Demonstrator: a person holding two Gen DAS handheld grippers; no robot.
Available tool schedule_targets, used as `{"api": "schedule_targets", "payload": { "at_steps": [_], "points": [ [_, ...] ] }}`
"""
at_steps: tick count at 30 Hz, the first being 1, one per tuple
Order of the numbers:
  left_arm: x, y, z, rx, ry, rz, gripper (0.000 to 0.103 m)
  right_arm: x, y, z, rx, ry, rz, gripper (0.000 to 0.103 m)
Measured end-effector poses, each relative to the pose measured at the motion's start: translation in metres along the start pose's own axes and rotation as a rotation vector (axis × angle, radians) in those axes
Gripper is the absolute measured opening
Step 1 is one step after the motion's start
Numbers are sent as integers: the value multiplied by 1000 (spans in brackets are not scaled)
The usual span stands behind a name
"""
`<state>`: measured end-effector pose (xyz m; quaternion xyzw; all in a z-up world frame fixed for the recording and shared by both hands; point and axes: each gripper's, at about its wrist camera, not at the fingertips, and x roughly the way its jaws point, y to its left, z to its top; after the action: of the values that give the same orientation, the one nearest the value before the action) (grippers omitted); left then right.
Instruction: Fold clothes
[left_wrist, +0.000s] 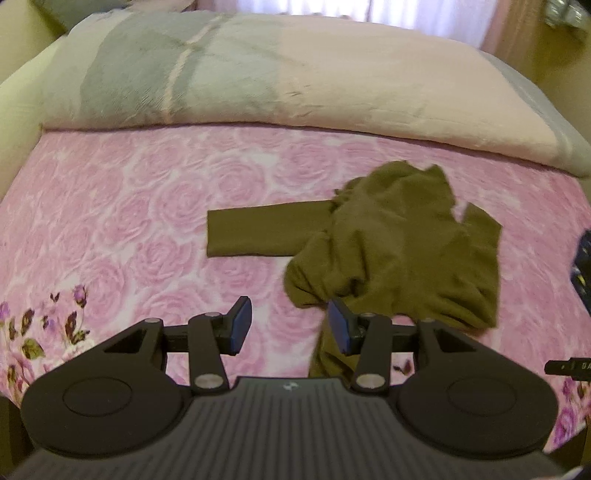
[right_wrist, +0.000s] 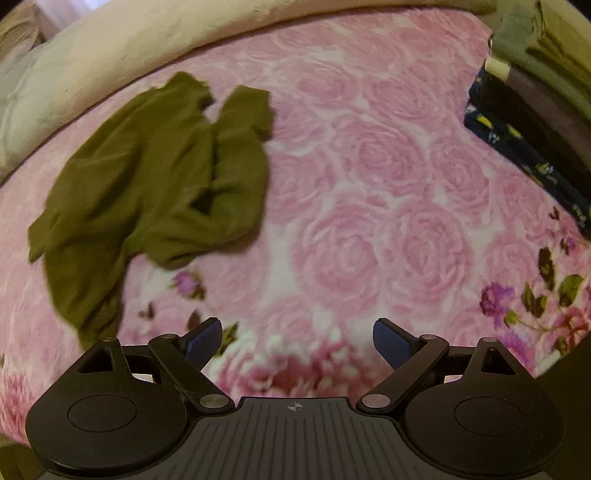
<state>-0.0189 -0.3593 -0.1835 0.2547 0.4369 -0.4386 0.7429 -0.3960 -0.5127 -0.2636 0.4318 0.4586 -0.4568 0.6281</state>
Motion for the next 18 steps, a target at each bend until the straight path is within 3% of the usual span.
{"api": "schedule_targets", "payload": {
  "at_steps": [3,6,13,18],
  "points": [
    [27,8,1,-16,6,10,41,29,-13,19,89,-30,49,92],
    [54,15,2,-8,-6,17,41,62,-15,47,148,-83,98,64],
    [117,33,12,13,-32,18,41,127,-8,104,171,-194,164,64],
    [151,46,29,12,-37,38,41,165,12,115,88,-215,155,64]
  ]
}}
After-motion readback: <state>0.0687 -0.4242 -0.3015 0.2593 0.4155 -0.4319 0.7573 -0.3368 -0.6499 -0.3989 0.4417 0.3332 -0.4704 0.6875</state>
